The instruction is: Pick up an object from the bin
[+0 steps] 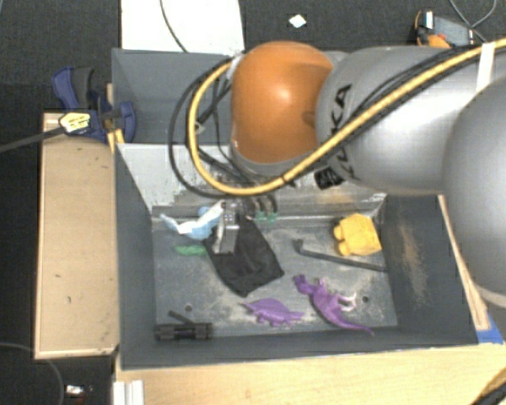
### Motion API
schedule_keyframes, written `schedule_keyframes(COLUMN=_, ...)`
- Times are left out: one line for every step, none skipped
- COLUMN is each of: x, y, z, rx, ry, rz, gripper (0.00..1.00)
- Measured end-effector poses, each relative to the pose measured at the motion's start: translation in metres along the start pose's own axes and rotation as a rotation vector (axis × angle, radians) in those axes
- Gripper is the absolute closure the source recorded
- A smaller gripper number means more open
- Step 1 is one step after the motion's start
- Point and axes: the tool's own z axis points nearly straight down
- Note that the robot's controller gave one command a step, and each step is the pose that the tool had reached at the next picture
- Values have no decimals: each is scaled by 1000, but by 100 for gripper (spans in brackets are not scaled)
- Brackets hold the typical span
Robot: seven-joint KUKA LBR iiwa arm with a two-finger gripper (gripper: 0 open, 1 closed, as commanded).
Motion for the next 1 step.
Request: schedule_keyframes(x=-2, y=-1, z=-5, rx=-2, ry=-8, rz=7, gripper=0)
